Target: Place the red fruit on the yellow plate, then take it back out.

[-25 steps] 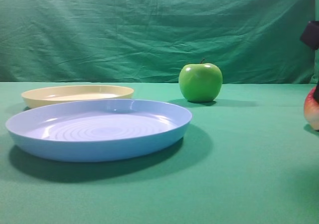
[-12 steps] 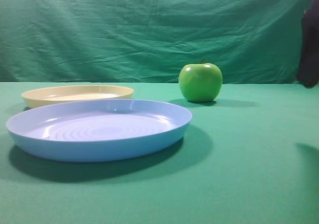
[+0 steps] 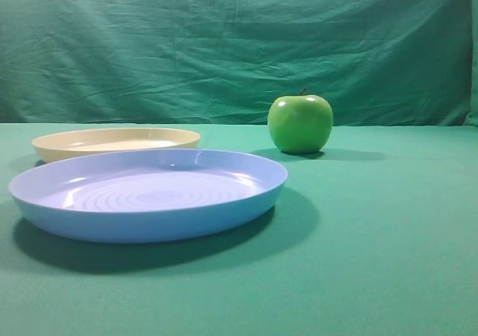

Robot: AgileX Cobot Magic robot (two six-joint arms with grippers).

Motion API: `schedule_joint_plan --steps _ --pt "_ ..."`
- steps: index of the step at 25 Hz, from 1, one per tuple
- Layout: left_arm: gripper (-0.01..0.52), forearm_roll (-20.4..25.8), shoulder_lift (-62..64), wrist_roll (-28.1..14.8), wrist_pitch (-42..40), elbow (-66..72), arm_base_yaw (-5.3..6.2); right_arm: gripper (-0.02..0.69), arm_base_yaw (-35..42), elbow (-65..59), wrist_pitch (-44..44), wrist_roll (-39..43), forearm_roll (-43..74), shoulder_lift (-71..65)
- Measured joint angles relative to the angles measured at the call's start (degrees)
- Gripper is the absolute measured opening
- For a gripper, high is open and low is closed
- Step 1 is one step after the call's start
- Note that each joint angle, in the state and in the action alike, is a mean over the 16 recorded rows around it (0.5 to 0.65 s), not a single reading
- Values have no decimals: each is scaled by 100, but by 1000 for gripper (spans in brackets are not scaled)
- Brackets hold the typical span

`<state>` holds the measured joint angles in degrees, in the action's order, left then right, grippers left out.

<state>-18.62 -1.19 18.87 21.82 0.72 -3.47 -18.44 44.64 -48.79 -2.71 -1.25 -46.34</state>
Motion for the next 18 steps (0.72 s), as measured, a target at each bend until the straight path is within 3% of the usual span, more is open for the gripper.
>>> schedule_joint_plan --steps 11,18 --pt "0 0 0 0 0 0 0 0 5 -4 -543 8 -586 1417" --pt "0 0 0 0 0 0 0 0 262 -246 -375 2 -609 2159"
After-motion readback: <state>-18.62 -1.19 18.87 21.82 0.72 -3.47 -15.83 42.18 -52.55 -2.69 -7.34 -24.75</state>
